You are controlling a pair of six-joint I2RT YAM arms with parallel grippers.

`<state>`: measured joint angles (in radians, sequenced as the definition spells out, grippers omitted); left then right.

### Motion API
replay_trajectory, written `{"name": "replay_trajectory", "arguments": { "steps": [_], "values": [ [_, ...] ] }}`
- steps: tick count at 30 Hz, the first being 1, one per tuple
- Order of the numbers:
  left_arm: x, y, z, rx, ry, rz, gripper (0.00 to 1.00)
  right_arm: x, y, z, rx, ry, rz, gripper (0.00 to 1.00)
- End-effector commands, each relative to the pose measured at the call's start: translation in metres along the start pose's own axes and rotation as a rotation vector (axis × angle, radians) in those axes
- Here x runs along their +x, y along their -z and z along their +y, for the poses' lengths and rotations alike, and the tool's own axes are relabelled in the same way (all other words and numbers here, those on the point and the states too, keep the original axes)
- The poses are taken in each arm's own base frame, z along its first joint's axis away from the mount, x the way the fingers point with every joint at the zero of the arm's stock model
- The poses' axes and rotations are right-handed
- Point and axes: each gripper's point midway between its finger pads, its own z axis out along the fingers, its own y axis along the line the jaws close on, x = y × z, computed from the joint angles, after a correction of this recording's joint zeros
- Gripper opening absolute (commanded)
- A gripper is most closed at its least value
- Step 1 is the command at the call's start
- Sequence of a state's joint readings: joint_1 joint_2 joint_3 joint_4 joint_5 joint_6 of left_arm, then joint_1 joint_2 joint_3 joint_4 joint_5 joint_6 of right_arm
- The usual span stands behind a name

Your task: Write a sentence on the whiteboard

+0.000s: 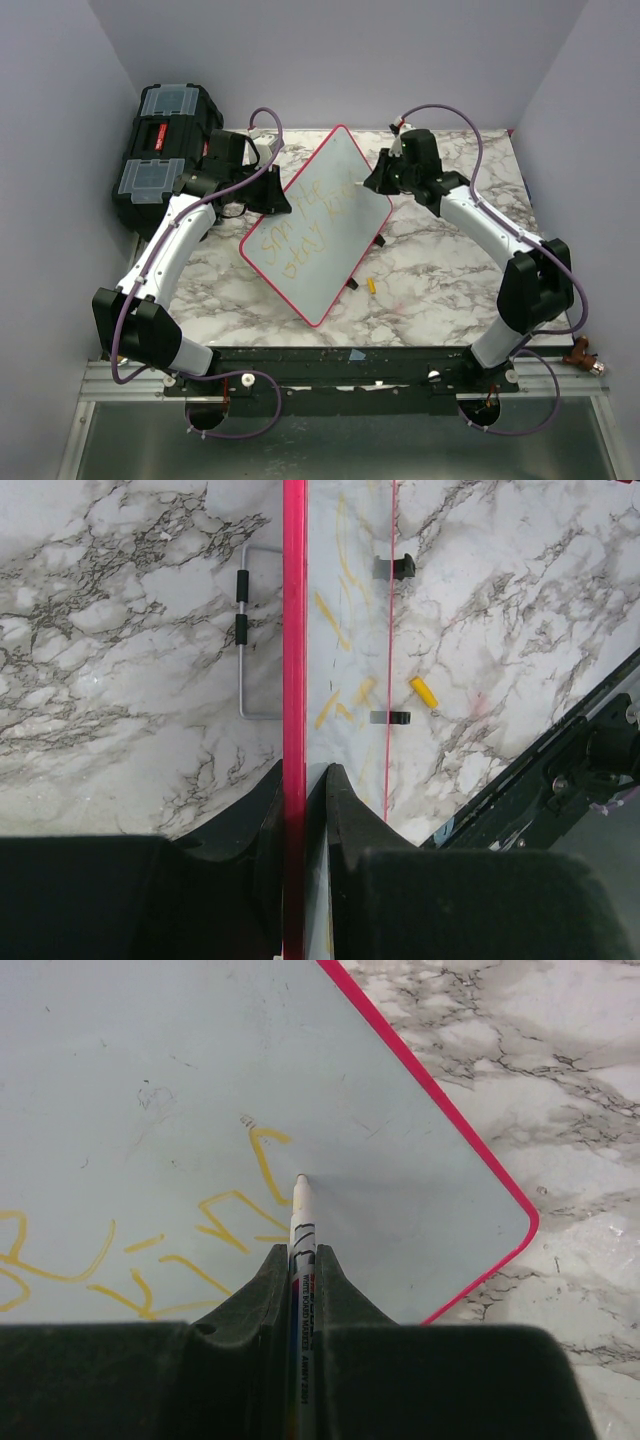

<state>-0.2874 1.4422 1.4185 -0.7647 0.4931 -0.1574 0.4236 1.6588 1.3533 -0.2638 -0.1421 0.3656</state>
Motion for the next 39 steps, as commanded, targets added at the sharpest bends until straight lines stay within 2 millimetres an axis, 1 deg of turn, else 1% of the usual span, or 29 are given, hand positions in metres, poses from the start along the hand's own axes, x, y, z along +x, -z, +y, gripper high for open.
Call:
{"name": "replay_trajectory", "arguments": {
  "steps": [1, 10, 20, 28, 33, 39],
  "values": [
    [-0.015, 0.009, 0.012, -0.075, -0.131, -0.066, 0.00, -0.005, -0.010, 0.001, 0.015, 0.001, 0.002, 0.01],
    [-0.015, 0.010, 0.012, -0.073, -0.133, -0.070, 0.00, -0.019, -0.011, 0.009, -0.005, -0.001, -0.022, 0.01],
    [-0.013, 0.012, 0.011, -0.071, -0.134, -0.074, 0.00, -0.038, -0.012, 0.028, -0.075, -0.037, -0.050, 0.01],
    [-0.012, 0.012, 0.010, -0.070, -0.133, -0.074, 0.00, -0.049, -0.010, 0.035, -0.091, -0.051, -0.072, 0.01],
    [-0.012, 0.013, 0.010, -0.068, -0.133, -0.076, 0.00, -0.044, -0.010, 0.033, -0.093, -0.059, -0.068, 0.01],
    [-0.010, 0.012, 0.010, -0.066, -0.129, -0.074, 0.00, -0.027, -0.008, 0.025, -0.074, -0.066, -0.046, 0.01]
  ]
}}
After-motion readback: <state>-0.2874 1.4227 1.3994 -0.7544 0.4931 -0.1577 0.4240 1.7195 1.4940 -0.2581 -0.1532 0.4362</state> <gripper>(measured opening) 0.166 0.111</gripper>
